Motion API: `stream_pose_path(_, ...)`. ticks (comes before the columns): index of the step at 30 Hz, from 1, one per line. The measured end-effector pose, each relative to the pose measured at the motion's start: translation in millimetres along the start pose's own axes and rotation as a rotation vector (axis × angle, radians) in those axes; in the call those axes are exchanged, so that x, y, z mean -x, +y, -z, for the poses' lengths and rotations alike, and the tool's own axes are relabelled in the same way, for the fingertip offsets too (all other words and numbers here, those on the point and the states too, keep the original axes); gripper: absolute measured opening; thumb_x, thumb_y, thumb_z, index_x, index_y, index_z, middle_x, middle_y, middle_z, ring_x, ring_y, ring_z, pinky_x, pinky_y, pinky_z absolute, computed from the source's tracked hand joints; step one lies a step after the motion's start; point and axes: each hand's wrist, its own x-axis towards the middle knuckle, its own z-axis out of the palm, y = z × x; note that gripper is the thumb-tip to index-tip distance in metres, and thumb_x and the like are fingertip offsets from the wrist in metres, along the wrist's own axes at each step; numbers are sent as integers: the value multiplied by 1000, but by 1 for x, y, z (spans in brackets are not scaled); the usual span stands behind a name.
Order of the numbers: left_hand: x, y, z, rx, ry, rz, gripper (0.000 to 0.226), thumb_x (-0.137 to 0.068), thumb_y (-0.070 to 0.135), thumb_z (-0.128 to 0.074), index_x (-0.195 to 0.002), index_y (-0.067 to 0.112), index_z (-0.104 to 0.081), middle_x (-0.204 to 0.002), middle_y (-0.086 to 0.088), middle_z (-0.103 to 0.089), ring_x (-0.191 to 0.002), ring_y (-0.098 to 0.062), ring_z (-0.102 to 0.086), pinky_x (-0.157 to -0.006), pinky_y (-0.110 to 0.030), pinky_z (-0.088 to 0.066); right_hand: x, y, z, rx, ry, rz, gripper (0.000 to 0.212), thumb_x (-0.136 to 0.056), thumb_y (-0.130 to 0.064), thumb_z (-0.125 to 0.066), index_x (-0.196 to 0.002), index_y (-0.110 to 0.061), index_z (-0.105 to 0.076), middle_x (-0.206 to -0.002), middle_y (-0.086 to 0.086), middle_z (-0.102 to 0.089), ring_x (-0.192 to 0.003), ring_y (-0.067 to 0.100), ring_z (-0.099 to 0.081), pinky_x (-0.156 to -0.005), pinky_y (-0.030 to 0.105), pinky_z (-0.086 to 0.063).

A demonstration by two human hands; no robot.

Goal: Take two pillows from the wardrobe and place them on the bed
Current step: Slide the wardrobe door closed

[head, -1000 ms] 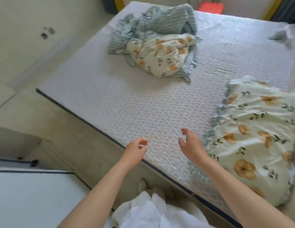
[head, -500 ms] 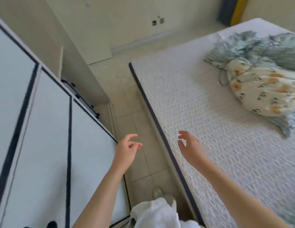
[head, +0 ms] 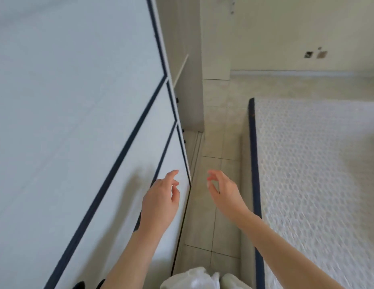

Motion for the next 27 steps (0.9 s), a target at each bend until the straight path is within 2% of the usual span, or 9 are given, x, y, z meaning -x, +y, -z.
stream_pose_path(2, -4, -2, 10, -38, 66, -3, 42, -92, 7, -60, -132, 19, -59, -101, 10, -72, -90, -11, -65, -73, -27, -52, -22, -18, -5, -7, -27, 52, 34, -98, -22, -46, -132, -23, -49, -118, -14, -56, -89, -1, -53, -70, 14, -41)
stream_pose_path(5, -11, -3, 20, -9, 122, 61, 41, -93, 8, -59, -132, 21, -59, -103, 10, -71, -87, -7, -63, -77, -22, -51, -53, -44, -9, -44, -60, 129, 34, -98, -21, -47, -132, -22, -50, -113, -15, -56, -94, 4, -53, -71, 9, -38)
stream_pose_path(9, -20, 1, 38, -4, 272, 60, 38, -91, 5, -62, -127, 18, -63, -99, 9, -72, -81, -4, -61, -76, -21, -54, -85, -79, -9, -93, -132, 256, 33, -99, -23, -46, -132, -25, -49, -115, -15, -59, -91, 7, -53, -83, 24, -45)
stream_pose_path(12, -27, 8, 51, 11, 405, 7, 34, -90, 2, -60, -121, 15, -65, -101, 7, -71, -85, 1, -57, -78, -9, -47, -102, -104, -9, -109, -153, 349, 33, -100, -25, -46, -132, -26, -49, -120, -15, -58, -104, -2, -53, -90, 15, -39)
stream_pose_path(15, -38, 14, 60, -37, 561, -44, 28, -91, -4, -55, -115, 5, -68, -106, -4, -70, -92, -13, -66, -81, -26, -55, -113, -127, -8, -103, -158, 479, 35, -100, -24, -44, -135, -23, -46, -131, -13, -50, -109, -6, -47, -92, 5, -33)
stream_pose_path(19, -47, 21, 72, -231, 708, -211, 29, -89, -9, -51, -110, -4, -71, -107, -12, -71, -111, -29, -65, -93, -42, -54, -123, -151, -8, -160, -124, 596, 40, -101, -23, -43, -140, -17, -40, -140, -6, -40, -125, 6, -42, -100, 1, -24)
stream_pose_path(23, -43, 17, 78, -468, 749, -198, 35, -88, -6, -44, -103, 3, -75, -124, -10, -69, -137, -37, -47, -115, -55, -30, -134, -161, -18, -211, -158, 493, 55, -103, -34, -38, -152, -18, -20, -157, 1, -18, -141, 7, -22, -104, 6, -16)
stream_pose_path(25, -37, 14, 72, -608, 711, -111, 40, -91, 2, -40, -112, 9, -73, -141, -8, -59, -146, -35, -35, -120, -54, -15, -138, -166, -25, -267, -215, 392, 65, -102, -45, -33, -155, -23, -4, -163, 2, -2, -135, -6, -20, -94, -3, -12)
stream_pose_path(27, -35, 8, 65, -778, 639, -9, 45, -91, 8, -41, -127, 14, -67, -154, -5, -45, -151, -31, -23, -121, -53, -5, -142, -170, -32, -327, -236, 349, 70, -100, -51, -30, -155, -25, 5, -163, 5, -1, -133, -10, -14, -81, -10, -13)
